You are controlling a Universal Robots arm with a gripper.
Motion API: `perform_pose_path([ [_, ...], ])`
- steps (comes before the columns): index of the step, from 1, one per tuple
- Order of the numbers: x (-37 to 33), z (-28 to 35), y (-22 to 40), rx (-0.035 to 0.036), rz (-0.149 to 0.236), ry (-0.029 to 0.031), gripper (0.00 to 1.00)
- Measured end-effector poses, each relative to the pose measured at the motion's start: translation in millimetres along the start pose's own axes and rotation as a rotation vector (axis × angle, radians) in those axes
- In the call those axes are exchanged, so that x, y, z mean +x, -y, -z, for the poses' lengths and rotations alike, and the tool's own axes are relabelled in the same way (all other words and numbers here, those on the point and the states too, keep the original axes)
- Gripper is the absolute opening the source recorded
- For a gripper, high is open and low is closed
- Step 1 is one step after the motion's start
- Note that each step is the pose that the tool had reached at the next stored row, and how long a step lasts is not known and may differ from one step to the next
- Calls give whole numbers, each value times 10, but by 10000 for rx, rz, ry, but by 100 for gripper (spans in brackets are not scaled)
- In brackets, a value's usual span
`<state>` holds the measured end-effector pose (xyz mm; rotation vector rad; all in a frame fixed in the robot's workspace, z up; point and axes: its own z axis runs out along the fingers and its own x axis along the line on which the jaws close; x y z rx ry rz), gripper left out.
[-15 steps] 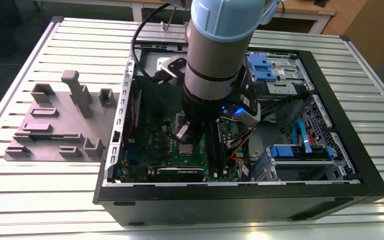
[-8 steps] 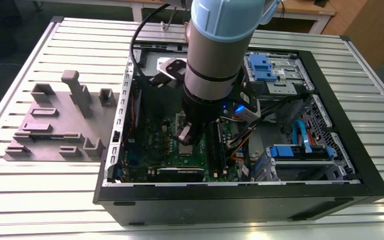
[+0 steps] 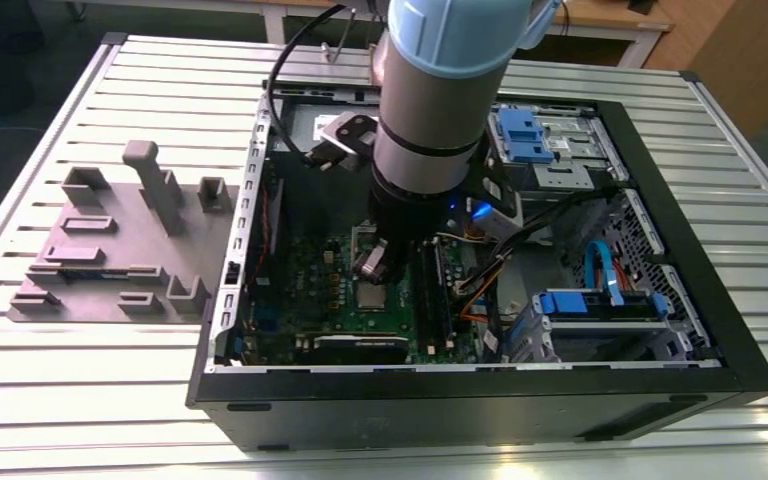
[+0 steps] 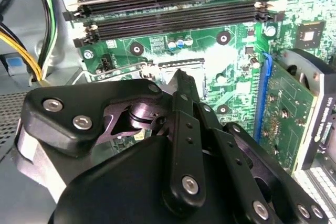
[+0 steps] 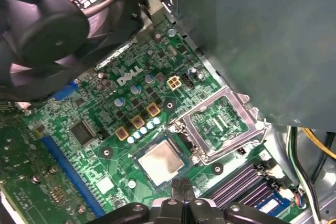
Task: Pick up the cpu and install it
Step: 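Close the cpu cover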
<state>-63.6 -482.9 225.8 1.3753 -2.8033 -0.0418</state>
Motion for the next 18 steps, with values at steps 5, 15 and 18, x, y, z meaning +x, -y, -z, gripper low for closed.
perform_pose_path([
  [5,-10,-4,11,-499,123,642,11],
  [15,-48,-51,60,-1240,260,1603,11],
  [18,-61,-54,76,-1512,280,1960,11],
])
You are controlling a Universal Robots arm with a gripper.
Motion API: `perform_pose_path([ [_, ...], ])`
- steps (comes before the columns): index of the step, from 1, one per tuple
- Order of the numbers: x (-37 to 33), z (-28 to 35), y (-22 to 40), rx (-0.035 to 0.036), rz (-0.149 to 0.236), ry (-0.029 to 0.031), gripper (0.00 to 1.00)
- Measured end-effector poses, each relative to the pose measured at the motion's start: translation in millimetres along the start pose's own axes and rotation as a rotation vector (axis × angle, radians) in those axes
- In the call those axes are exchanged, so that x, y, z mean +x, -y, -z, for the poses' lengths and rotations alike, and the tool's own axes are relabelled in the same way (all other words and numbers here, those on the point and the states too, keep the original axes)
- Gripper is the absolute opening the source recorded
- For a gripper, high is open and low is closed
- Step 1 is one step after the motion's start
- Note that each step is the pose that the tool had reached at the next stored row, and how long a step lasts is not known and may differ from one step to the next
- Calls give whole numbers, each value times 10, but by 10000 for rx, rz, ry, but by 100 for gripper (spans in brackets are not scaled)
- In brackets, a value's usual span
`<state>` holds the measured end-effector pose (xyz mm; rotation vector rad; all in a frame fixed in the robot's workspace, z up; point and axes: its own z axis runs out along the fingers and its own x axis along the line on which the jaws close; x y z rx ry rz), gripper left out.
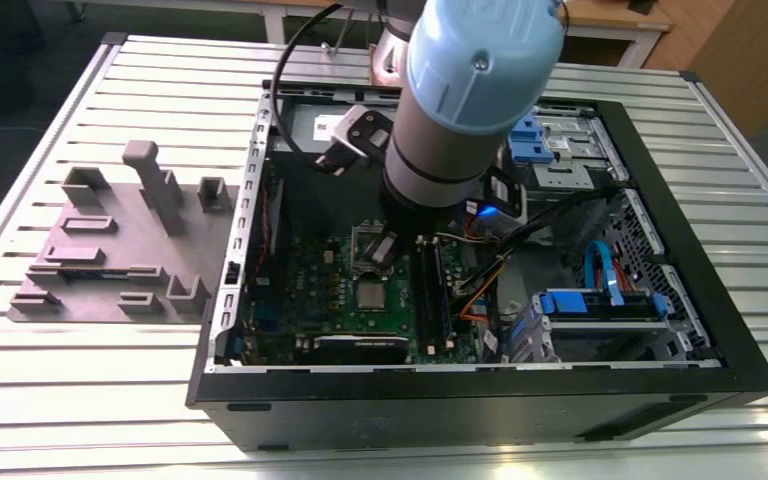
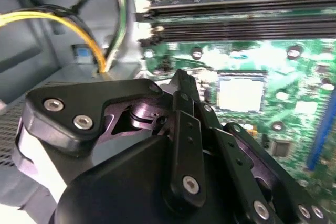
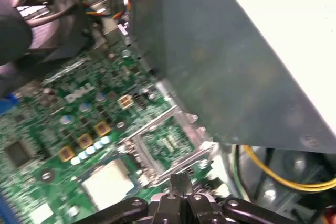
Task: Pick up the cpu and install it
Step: 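Close the cpu cover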
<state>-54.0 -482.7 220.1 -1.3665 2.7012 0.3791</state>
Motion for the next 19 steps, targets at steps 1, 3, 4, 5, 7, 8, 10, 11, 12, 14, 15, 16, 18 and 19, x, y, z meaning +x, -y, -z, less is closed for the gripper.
perform_pose_path([
  [1,-4,-1,5,-105,8,138,11],
  [3,-9,-17,18,-197,16,263,11],
  [4,-9,-30,20,-209,17,281,11],
  [5,-10,-41,20,-223,16,298,11],
  [7,-13,-60,20,-271,18,360,11],
  [8,-16,-67,22,-328,23,437,11],
  [10,-23,-85,26,-420,27,564,11],
  [11,-31,-100,27,-436,28,588,11],
  [12,-44,-111,23,-435,27,582,11],
  [14,-91,-136,6,-436,28,585,11],
  [15,-112,-145,-2,-436,28,584,11],
  [16,-132,-154,-8,-435,29,583,11],
  [18,-162,-169,-18,-435,29,583,11],
  [19,-169,-176,-20,-436,28,585,11],
])
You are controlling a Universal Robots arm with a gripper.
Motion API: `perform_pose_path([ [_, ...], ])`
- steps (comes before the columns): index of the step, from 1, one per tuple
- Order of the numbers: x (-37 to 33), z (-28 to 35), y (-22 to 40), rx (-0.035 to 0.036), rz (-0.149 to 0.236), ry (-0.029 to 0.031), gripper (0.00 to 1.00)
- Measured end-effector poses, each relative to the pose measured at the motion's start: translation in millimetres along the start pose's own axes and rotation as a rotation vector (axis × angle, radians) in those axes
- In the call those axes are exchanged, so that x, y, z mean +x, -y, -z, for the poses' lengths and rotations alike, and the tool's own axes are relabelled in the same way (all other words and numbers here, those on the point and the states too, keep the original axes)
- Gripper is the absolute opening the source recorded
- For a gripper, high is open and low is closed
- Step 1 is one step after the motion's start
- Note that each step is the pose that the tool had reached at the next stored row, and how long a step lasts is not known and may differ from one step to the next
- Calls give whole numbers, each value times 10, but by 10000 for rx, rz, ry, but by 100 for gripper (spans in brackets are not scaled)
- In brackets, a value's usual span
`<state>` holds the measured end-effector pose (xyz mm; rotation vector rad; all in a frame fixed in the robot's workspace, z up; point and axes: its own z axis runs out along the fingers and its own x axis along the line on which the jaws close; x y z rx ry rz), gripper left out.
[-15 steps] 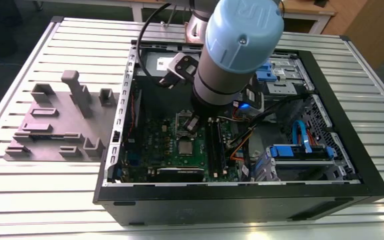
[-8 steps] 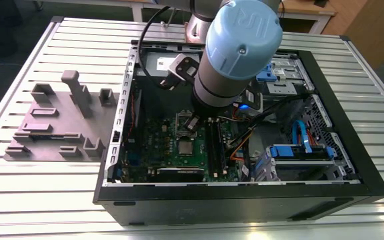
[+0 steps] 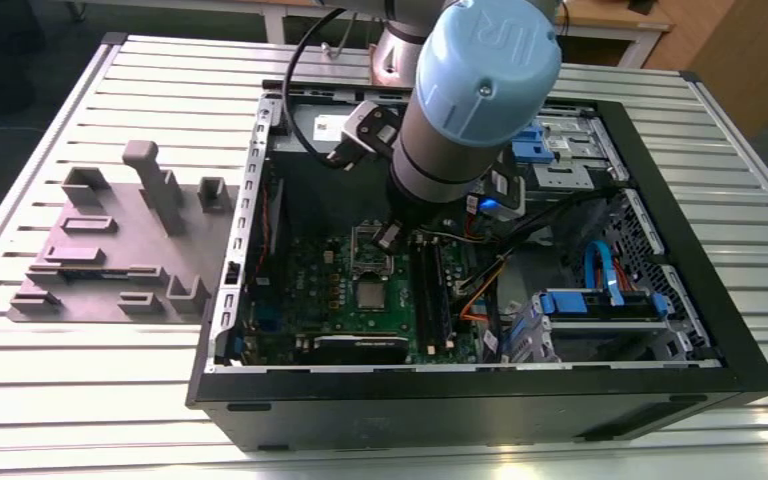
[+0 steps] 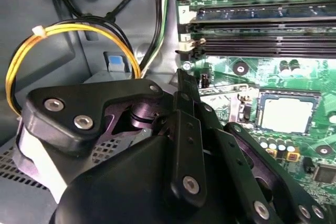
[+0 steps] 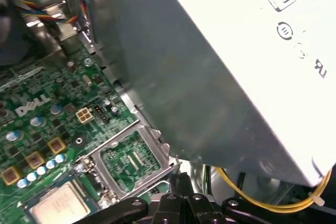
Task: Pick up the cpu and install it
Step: 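Close the cpu cover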
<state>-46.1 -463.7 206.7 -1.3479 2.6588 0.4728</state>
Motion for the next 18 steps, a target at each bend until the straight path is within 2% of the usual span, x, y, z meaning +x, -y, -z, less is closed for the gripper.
perform_pose_path([
  [9,-34,-17,30,-1,1,-1,11],
  [18,-60,-50,14,-3,2,5,11],
])
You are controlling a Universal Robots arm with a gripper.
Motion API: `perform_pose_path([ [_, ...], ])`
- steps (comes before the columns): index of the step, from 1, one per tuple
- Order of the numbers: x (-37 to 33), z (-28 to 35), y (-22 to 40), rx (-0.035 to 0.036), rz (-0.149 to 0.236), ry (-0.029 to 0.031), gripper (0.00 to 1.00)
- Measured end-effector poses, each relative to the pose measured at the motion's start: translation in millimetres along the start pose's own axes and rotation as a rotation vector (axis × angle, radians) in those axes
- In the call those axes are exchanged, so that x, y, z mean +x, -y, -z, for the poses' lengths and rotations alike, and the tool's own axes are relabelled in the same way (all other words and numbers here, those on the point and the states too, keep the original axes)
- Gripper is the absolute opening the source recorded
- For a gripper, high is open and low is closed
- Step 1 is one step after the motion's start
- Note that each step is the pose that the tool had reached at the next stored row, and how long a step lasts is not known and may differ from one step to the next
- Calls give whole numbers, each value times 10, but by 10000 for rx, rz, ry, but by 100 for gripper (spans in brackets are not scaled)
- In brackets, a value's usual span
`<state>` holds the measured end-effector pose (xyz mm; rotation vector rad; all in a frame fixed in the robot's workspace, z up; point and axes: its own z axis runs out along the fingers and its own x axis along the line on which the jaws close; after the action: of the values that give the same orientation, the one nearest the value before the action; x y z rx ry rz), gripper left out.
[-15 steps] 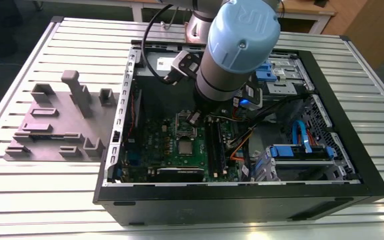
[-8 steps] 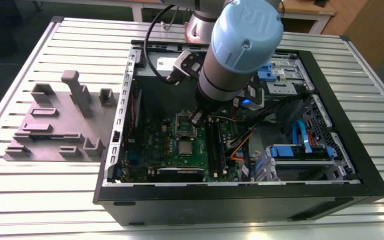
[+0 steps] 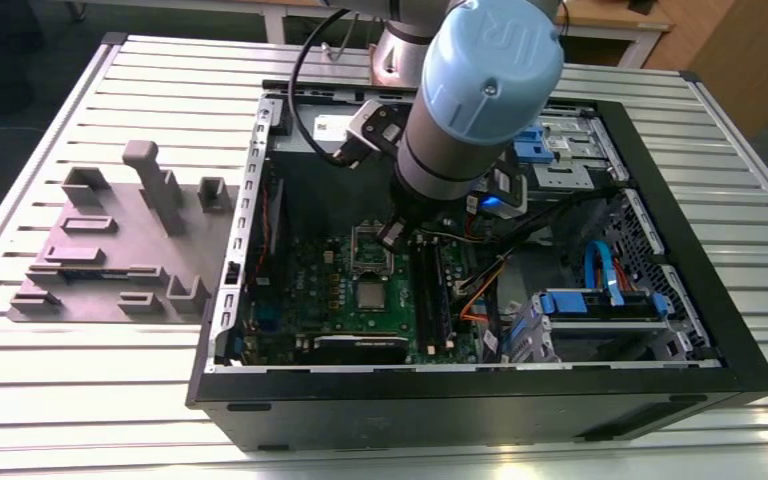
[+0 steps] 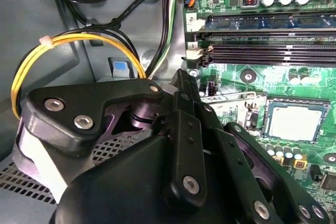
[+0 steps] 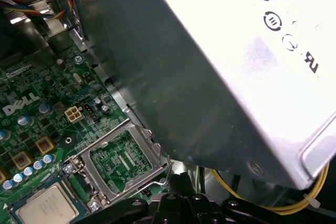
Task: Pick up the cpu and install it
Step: 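Close the cpu cover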
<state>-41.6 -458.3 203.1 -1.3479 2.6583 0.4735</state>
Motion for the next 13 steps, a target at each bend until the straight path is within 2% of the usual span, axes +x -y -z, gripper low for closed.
perform_pose_path([
  [8,10,-39,9,-1,3,-2,11],
  [13,11,-39,8,-13,2,13,11],
])
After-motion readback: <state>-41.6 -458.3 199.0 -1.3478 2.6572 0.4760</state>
